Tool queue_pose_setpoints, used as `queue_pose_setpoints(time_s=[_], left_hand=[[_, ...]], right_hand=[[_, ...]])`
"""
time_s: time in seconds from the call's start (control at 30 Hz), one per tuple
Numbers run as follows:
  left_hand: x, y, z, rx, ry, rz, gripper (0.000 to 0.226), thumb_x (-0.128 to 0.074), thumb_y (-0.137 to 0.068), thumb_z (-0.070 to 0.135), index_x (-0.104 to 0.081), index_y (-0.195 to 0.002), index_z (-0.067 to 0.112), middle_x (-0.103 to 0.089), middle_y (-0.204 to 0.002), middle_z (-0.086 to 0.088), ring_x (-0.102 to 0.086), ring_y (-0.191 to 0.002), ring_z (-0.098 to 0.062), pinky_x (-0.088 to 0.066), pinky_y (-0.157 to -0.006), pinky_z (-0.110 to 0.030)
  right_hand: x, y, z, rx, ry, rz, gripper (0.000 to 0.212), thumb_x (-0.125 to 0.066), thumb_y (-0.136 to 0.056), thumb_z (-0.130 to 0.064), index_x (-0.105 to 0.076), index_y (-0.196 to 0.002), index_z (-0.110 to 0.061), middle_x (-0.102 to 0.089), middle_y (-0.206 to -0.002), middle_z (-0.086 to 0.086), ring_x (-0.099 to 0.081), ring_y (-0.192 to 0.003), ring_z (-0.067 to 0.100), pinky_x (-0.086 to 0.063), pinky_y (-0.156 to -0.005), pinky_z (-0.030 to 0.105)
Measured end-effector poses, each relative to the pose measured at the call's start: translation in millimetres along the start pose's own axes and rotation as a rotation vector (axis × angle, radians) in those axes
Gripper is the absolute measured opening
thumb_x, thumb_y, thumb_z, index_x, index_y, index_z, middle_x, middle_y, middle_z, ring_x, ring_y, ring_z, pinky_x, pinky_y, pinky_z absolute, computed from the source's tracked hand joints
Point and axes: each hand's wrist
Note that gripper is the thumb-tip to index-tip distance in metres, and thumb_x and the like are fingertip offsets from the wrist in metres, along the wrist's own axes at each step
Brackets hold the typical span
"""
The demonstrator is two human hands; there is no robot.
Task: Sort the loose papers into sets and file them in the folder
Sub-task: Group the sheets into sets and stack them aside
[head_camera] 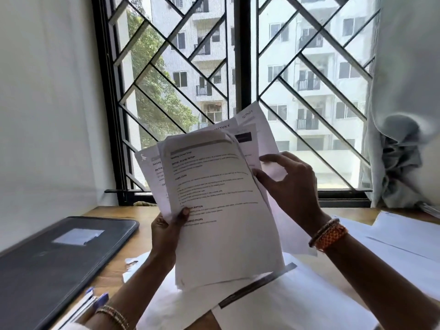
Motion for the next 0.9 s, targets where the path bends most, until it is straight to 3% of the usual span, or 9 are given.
queue_pose_setpoints(time_s=[0.17,0.27,0.3,0.37,0.47,0.57,0.6,0.7,0.9], left_hand=[[1.5,-1.8,-0.9,0.016,-0.023,0.004,0.028,-0.076,-0.07,0.02,-0.067,-0.096,0.012,-0.072,-0.09,-0.008,-0.068,-0.07,-0.019,-0.058,-0.061,-0.033],[-0.3,-1.7,1.3,0.031,-0.026,-0.006,0.076,-0.092,-0.035,0.049,-0.068,-0.097,0.012,-0.074,-0.089,-0.007,-0.069,-0.072,-0.02,-0.059,-0.064,-0.037],[0.1,-1.7,1.4,0.034,-0.027,-0.01,0.078,-0.092,-0.034,0.05,-0.068,-0.097,0.012,-0.074,-0.088,-0.006,-0.069,-0.074,-0.022,-0.06,-0.065,-0.037],[0.2,-0.4,2.7,0.037,-0.025,-0.015,0.059,-0.088,-0.049,0.04,-0.067,-0.097,0.012,-0.074,-0.087,-0.006,-0.067,-0.077,-0.027,-0.06,-0.065,-0.038],[-0.5,-0.1,2.4,0.037,-0.018,-0.007,0.054,-0.087,-0.054,0.039,-0.068,-0.097,0.013,-0.073,-0.094,-0.01,-0.068,-0.078,-0.026,-0.06,-0.07,-0.042],[-0.3,-1.7,-0.2,0.051,-0.046,0.025,0.016,-0.07,-0.079,0.013,-0.066,-0.095,0.014,-0.07,-0.096,-0.013,-0.065,-0.082,-0.029,-0.057,-0.075,-0.045],[0.3,-3.1,-1.6,0.06,-0.061,0.043,0.013,-0.067,-0.082,0.009,-0.066,-0.094,0.014,-0.07,-0.096,-0.012,-0.064,-0.084,-0.03,-0.057,-0.077,-0.046],[1.8,-5.3,-7.2,0.054,-0.142,0.102,0.014,-0.067,-0.084,0.009,-0.065,-0.098,0.011,-0.067,-0.101,-0.015,-0.062,-0.09,-0.03,-0.052,-0.087,-0.051],[8.9,-9.8,-8.4,-0.02,-0.349,0.309,0.035,-0.066,-0.088,0.012,-0.058,-0.12,0.002,-0.062,-0.11,-0.01,-0.058,-0.093,-0.022,-0.047,-0.083,-0.032]], right_hand=[[0.9,-0.4,0.8,-0.036,0.032,0.004,0.047,-0.071,-0.074,-0.055,-0.071,-0.103,-0.018,-0.07,-0.097,-0.002,-0.063,-0.08,0.013,-0.052,-0.065,0.028],[0.5,-0.3,0.2,-0.036,0.033,-0.011,0.052,-0.068,-0.073,-0.057,-0.07,-0.106,-0.017,-0.07,-0.099,-0.002,-0.064,-0.081,0.015,-0.054,-0.065,0.03],[0.8,-0.5,0.4,-0.037,0.03,-0.012,0.05,-0.068,-0.074,-0.056,-0.07,-0.106,-0.018,-0.07,-0.099,-0.003,-0.064,-0.08,0.015,-0.054,-0.065,0.03],[0.0,0.2,1.8,-0.036,0.029,-0.012,0.042,-0.071,-0.077,-0.048,-0.07,-0.107,-0.018,-0.07,-0.098,-0.003,-0.064,-0.079,0.015,-0.054,-0.064,0.03],[-2.2,0.4,6.5,0.009,0.097,0.009,0.027,-0.072,-0.082,-0.013,-0.069,-0.109,-0.016,-0.071,-0.1,0.0,-0.067,-0.077,0.019,-0.056,-0.062,0.033],[11.5,-2.4,19.2,0.164,0.365,0.06,0.036,-0.058,-0.081,0.006,-0.071,-0.106,-0.017,-0.074,-0.098,0.003,-0.07,-0.068,0.026,-0.052,-0.054,0.027],[19.8,-2.8,28.5,0.236,0.439,0.074,0.038,-0.056,-0.08,0.008,-0.072,-0.104,-0.016,-0.074,-0.099,0.004,-0.072,-0.075,0.026,-0.051,-0.056,0.026],[49.3,-1.0,58.7,0.397,0.54,0.017,0.044,-0.045,-0.08,0.008,-0.073,-0.106,-0.014,-0.069,-0.114,0.005,-0.067,-0.105,0.027,-0.057,-0.069,0.035],[94.7,58.3,97.9,0.531,0.66,-0.318,0.051,-0.031,-0.078,0.005,-0.075,-0.1,-0.009,-0.07,-0.114,0.008,-0.066,-0.106,0.029,-0.055,-0.081,0.04]])
Point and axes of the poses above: each hand's wrist, its own y-axis away from the middle knuckle, its own x-axis out of the back of the hand, z = x × y
